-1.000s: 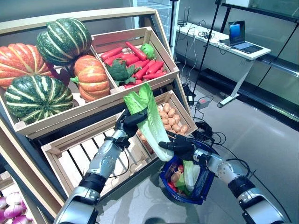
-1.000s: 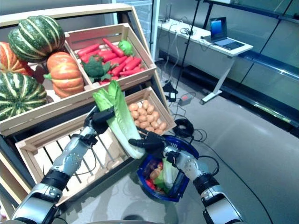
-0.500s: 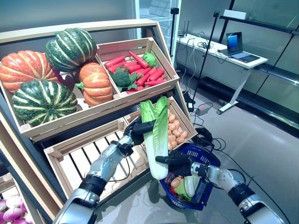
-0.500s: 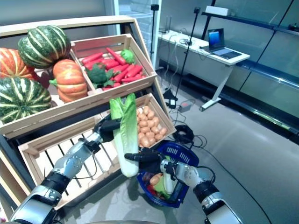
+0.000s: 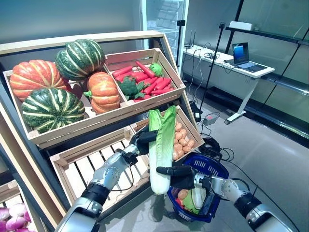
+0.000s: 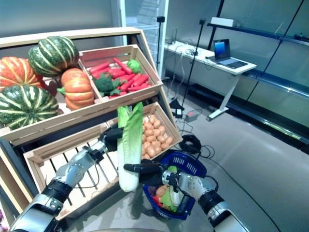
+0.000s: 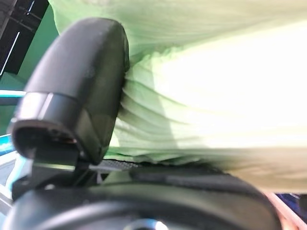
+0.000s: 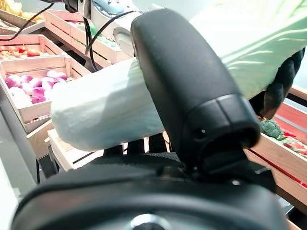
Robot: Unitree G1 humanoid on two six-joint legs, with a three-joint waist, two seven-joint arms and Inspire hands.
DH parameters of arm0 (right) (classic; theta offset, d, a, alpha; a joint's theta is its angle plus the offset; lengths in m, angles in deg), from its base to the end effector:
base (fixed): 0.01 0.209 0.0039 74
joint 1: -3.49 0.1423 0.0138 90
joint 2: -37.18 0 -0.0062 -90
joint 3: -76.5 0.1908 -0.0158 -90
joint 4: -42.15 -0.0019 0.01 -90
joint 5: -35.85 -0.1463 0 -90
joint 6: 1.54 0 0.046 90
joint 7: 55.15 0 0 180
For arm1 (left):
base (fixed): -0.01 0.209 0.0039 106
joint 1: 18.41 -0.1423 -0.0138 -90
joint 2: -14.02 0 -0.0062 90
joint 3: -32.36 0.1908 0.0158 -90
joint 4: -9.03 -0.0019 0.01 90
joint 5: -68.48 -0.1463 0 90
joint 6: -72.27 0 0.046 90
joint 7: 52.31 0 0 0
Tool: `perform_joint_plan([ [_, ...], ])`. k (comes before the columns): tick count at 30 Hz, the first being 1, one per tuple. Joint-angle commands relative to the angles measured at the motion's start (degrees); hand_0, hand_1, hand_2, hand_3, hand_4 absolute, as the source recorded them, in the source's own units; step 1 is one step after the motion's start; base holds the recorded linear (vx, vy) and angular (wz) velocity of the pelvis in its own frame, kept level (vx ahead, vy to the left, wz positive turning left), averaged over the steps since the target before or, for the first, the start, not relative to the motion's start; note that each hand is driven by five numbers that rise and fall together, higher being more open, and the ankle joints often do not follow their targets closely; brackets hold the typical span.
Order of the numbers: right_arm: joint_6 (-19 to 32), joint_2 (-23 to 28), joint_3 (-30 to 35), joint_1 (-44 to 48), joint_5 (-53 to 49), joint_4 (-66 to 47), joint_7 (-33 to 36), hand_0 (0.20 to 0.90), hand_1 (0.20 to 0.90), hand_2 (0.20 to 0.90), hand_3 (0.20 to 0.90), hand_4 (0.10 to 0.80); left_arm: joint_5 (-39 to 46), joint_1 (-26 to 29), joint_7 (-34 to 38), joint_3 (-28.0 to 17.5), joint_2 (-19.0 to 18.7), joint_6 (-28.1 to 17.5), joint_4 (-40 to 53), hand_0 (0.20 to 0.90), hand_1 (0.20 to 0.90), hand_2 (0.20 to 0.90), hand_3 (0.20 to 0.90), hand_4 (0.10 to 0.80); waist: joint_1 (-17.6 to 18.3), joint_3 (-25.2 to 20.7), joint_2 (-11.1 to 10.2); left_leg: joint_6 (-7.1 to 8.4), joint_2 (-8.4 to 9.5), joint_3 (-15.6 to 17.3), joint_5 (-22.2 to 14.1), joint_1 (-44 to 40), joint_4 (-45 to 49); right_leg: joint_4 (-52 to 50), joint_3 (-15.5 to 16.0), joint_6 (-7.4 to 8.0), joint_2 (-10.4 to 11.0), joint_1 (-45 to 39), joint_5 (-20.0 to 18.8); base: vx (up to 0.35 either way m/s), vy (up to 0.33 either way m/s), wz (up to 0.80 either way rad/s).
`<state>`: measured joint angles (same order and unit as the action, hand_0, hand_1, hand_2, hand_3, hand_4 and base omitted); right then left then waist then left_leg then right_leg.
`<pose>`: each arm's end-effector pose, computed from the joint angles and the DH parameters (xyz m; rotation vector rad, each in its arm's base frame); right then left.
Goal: Put vegetables into the basket
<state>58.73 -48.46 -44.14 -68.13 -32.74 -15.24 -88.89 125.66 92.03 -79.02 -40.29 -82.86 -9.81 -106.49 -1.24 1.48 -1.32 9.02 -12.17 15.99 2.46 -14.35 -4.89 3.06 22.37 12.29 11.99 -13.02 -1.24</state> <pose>0.2305 -0.1437 -0.0295 0.8484 0.8248 0.8386 0.2728 0.1820 0.0285 -0.5575 0.2439 -0.6100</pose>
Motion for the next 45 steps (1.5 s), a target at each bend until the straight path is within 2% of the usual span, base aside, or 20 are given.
perform_joint_plan([
  [1, 9.58, -13.93, 8.49, 12.4, -21.2, -6.76, -2.42, 0.3, 0.3, 0.3, 0.3, 0.4, 5.17, 5.85, -8.22, 7.32, 13.24, -1.63, 3.79, 0.3, 0.3, 0.3, 0.3, 0.4, -0.34, 0.15, 0.22, -1.71, 1.03, -2.35, -1.51, 0.69, -0.11, -0.44, -0.12, -2.97, 0.0, -0.46, -0.14, 0.0, 0.0, 0.0],
  [4, 9.81, -13.27, 9.07, 12.71, -20.47, -6.48, -1.74, 0.3, 0.3, 0.3, 0.3, 0.4, 4.76, 5.84, -7.98, 7.19, 13.04, -1.6, 3.78, 0.3, 0.3, 0.3, 0.3, 0.4, -0.32, 0.22, 0.2, -1.71, 1.03, -2.34, -1.58, 0.68, -0.11, -0.38, -0.14, -2.95, 0.02, -0.46, -0.17, 0.0, 0.0, 0.0],
  [5, 9.83, -12.85, 9.32, 12.75, -20.15, -6.05, -1.74, 0.3, 0.3, 0.3, 0.3, 0.4, 4.56, 5.81, -7.83, 6.92, 12.91, -0.91, 3.72, 0.773, 0.773, 0.773, 0.773, 0.715, -0.31, 0.21, 0.19, -1.71, 1.03, -2.31, -1.61, 0.65, -0.11, -0.36, -0.13, -2.96, 0.05, -0.48, -0.18, 0.0, 0.0, 0.0],
  [6, 9.7, -12.41, 9.67, 12.72, -19.43, -5.69, -1.75, 0.3, 0.3, 0.3, 0.3, 0.4, 4.51, 5.79, -7.91, 6.66, 12.7, -0.24, 3.66, 0.9, 0.9, 0.9, 0.9, 0.8, -0.29, 0.16, 0.16, -1.7, 1.01, -2.23, -1.66, 0.61, -0.11, -0.27, -0.09, -2.93, 0.05, -0.52, -0.22, 0.0, 0.0, 0.0],
  [12, 9.41, -10.3, 11.18, 12.07, -18.32, -3.84, -1.68, 0.3, 0.3, 0.3, 0.3, 0.4, 4.69, 5.3, -6.95, 4.56, 10.74, 0.31, 3.27, 0.9, 0.9, 0.9, 0.9, 0.8, -0.13, 0.05, 0.22, -1.69, 0.94, -1.87, -1.69, 0.31, -0.11, -0.15, -0.11, -2.92, 0.05, -0.66, -0.36, 0.0, 0.0, 0.0],
  [22, 8.6, -6.08, 16.14, 8.58, -15.9, 0.2, -1.28, 0.3, 0.3, 0.3, 0.3, 0.4, 2.24, 3.65, -6.74, -1.4, 6.44, 0.71, -0.48, 0.9, 0.9, 0.9, 0.9, 0.8, 0.26, 0.05, 0.23, -1.62, 0.69, -1.32, -1.54, 0.38, -0.11, 0.26, -0.47, -2.92, -0.16, -0.46, -0.73, 0.0, 0.0, 0.0],
  [30, 8.47, -1.28, 21.8, 5.55, -14.14, 4.64, -2.19, 0.3, 0.3, 0.3, 0.3, 0.4, 1.78, 2.55, -6.21, -7.43, 2.24, -1.63, -4.03, 0.9, 0.9, 0.9, 0.9, 0.8, 0.67, 0.42, 0.19, -1.52, 0.35, -0.62, -1.3, 0.57, -0.11, 0.44, -0.74, -2.89, -0.32, -0.07, -0.97, 0.002, -0.014, -0.05],
  [37, 9.0, 2.28, 26.18, 3.16, -11.96, 9.62, -1.34, 0.3, 0.3, 0.3, 0.3, 0.4, 0.94, 1.12, -6.5, -10.77, 0.04, -3.13, -5.53, 0.9, 0.9, 0.9, 0.9, 0.8, 0.84, 0.79, 0.2, -1.38, 0.14, -0.39, -1.33, 0.69, -0.11, 0.68, -0.8, -2.95, -0.55, 0.04, -1.01, 0.021, -0.02, -0.04],
  [41, 11.93, 4.02, 29.55, 1.92, -8.76, 13.99, -0.9, 0.3, 0.3, 0.3, 0.3, 0.4, -1.23, 0.22, -5.1, -12.57, -0.91, -5.39, -6.85, 0.9, 0.9, 0.9, 0.9, 0.8, 0.74, 0.96, 0.15, -1.29, 0.05, -0.34, -1.36, 0.85, -0.11, 0.99, -0.76, -2.93, -0.69, -0.02, -1.08, 0.047, -0.039, 0.0],
  [44, 15.08, 4.5, 31.04, 1.5, -5.56, 15.95, 1.19, 0.3, 0.3, 0.3, 0.3, 0.4, -3.92, -0.06, -2.43, -13.23, -1.31, -7.82, -7.59, 0.9, 0.9, 0.9, 0.9, 0.8, 0.64, 1.28, 0.22, -1.27, 0.1, -0.4, -1.26, 0.86, -0.11, 0.43, -0.78, -2.94, -0.68, 0.15, -0.82, 0.057, -0.03, 0.0],
  [45, 17.61, 4.63, 31.59, 1.42, -2.59, 17.14, 3.72, 0.3, 0.3, 0.3, 0.3, 0.4, -5.11, -0.14, -0.07, -13.52, -1.46, -9.56, -8.04, 0.9, 0.9, 0.9, 0.9, 0.8, 0.58, 1.71, 0.41, -1.31, 0.17, -0.36, -1.09, 0.9, -0.11, -0.67, -0.65, -3.05, -0.62, 0.54, -0.27, 0.048, -0.014, -0.01],
])
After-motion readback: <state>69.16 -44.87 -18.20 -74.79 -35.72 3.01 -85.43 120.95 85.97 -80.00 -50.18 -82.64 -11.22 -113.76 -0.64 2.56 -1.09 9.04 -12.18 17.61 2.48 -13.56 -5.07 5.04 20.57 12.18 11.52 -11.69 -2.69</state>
